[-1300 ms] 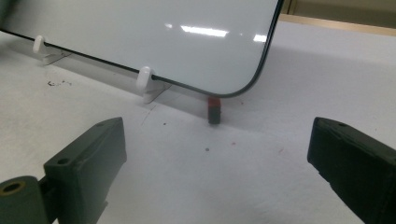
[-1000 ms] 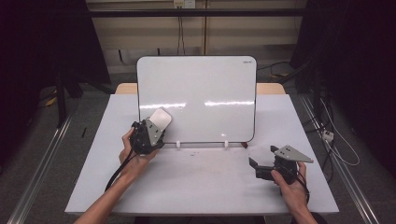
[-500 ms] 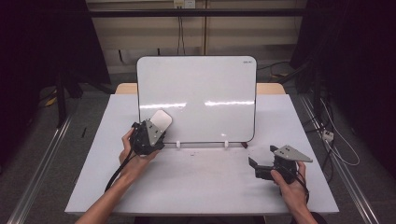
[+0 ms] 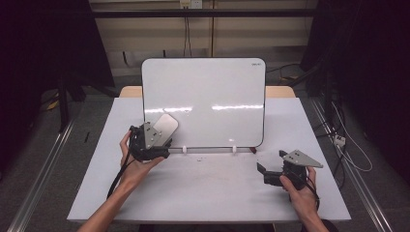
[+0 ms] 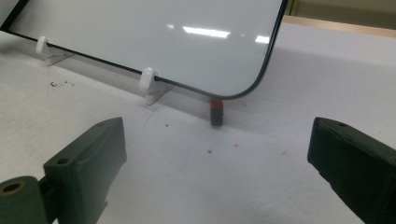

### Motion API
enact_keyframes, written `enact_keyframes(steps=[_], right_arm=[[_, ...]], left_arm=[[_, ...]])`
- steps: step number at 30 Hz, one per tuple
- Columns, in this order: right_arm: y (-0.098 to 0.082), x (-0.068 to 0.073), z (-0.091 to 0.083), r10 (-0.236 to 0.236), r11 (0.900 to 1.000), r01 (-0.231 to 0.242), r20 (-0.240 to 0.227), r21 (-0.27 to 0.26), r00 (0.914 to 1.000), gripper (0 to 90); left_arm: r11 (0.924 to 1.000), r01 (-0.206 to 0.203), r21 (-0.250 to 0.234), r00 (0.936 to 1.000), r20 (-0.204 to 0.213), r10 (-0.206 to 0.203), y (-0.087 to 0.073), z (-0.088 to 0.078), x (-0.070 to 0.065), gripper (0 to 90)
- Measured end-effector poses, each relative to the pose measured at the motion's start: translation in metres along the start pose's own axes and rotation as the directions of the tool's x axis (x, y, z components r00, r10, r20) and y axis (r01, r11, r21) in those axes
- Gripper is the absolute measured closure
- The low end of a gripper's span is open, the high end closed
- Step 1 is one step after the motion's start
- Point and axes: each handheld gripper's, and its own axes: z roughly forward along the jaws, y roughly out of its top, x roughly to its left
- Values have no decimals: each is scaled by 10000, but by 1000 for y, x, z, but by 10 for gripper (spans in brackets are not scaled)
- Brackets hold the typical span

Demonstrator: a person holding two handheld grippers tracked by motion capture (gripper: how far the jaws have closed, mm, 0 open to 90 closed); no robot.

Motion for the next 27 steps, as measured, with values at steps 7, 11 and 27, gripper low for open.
enact_keyframes(steps=[7, 11, 27], right_arm=[[0, 0, 0, 14, 10000, -14, 16, -12, 10000, 44], [0, 0, 0, 18, 10000, -18, -1, -3, 10000, 44], [0, 0, -1, 34, 10000, -34, 34, 26, 10000, 44]], left_arm=[[9968, 794, -59, 9936, 811, -787, 1, -13, 9, 43], [9806, 1956, -122, 9716, 1382, -1920, 0, -20, 16, 38], [9759, 2148, 374, 9744, 595, -2167, -18, -48, 16, 49]])
